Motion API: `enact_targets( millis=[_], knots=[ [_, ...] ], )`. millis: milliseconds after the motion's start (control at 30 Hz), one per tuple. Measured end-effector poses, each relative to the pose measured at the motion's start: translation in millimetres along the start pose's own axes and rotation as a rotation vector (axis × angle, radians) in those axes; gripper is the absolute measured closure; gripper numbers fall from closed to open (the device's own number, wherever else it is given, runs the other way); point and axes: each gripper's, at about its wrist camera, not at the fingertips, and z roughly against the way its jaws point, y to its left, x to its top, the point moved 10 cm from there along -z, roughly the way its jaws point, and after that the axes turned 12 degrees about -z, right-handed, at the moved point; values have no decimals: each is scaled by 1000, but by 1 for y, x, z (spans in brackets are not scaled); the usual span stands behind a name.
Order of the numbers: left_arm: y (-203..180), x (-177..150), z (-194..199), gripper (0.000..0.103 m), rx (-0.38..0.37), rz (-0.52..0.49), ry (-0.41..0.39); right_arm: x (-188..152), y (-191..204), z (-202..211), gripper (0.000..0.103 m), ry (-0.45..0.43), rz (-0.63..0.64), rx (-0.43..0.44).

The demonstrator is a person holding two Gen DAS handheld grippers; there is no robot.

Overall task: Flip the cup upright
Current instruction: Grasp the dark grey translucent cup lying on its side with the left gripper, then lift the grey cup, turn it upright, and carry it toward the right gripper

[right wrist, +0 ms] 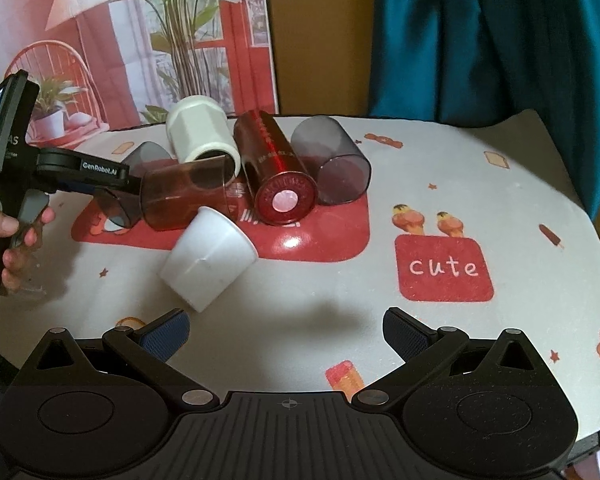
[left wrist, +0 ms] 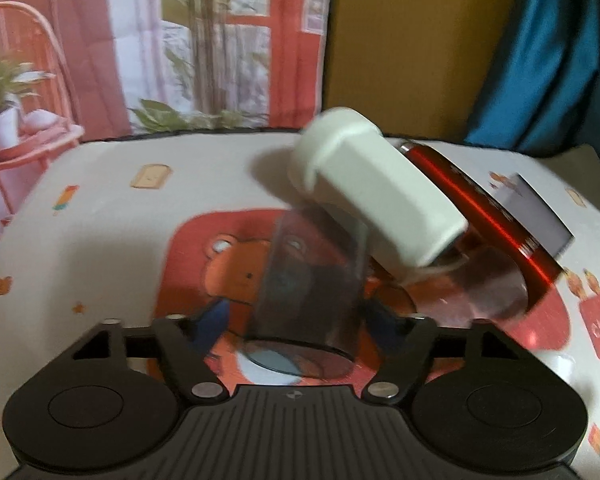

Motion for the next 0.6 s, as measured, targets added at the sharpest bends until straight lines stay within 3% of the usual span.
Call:
enact_targets(
  millis=[300,600],
  knots=[
    [-2,-22,23,36,-2,44,9,-3,1,2,0,6,-17,15],
    [-26,-68,71,36,32,71,38,-18,2,6,0,34,-34,33]
  ],
)
